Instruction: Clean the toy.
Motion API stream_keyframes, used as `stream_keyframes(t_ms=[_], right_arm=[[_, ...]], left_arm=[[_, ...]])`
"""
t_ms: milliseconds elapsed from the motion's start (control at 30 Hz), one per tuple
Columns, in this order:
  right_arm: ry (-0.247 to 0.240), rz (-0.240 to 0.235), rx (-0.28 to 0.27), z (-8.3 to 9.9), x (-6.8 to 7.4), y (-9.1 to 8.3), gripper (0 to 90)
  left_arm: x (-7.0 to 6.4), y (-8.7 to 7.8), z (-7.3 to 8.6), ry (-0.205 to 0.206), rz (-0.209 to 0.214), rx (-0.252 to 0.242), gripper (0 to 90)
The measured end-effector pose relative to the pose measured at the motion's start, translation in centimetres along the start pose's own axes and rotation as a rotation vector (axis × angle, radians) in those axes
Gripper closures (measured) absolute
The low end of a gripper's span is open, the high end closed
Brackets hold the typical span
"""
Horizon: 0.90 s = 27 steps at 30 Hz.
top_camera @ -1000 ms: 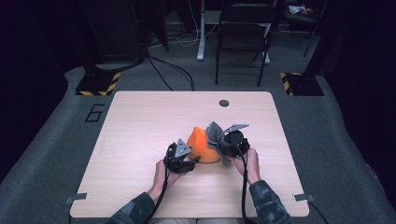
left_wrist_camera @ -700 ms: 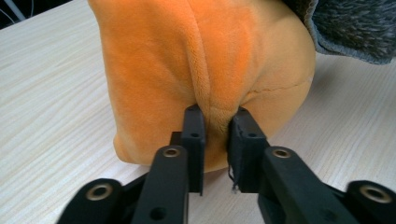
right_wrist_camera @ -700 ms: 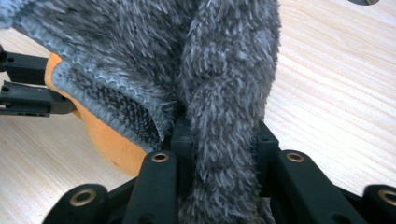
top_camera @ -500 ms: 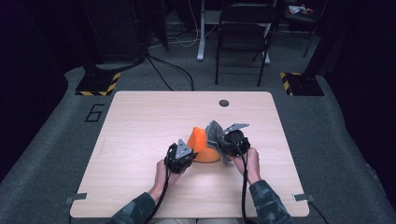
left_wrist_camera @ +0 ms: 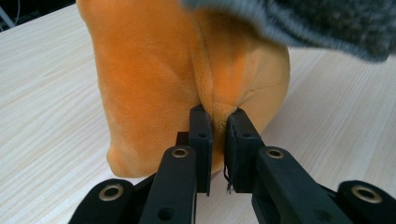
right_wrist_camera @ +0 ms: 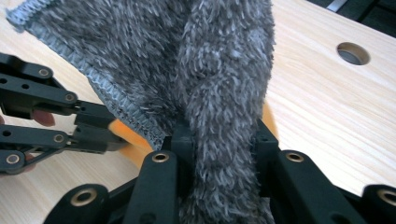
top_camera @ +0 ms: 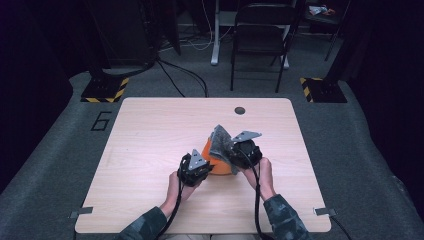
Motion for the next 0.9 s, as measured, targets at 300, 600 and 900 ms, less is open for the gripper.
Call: stream_keyframes(t_ms=[300,600,900], right_arm=[[-0.008,0.033,0.04,0.7,-0.3,1.2,70.1],[0.016,0.048,0.106,1.7,-1.9,1.9,69.8],[0.063,0.07,0.164,3.1,-3.8,2.9,69.8]], left_arm=[[0.4,0.2,0.3,-0.01,0.001,0.011,82.1],[0.7,0.4,0.5,-0.021,0.009,0.011,81.9],[0.9,0.4,0.5,-0.024,0.011,0.013,81.8]])
Point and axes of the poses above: each handheld gripper's, and its own axes: y roughly forward along the jaws, z roughly out of its underside, x roughly to its left, the point moved 2 cm from there along y, roughly forward along the jaws, and after that the axes turned 2 degrees about x, right-handed, at the moved point
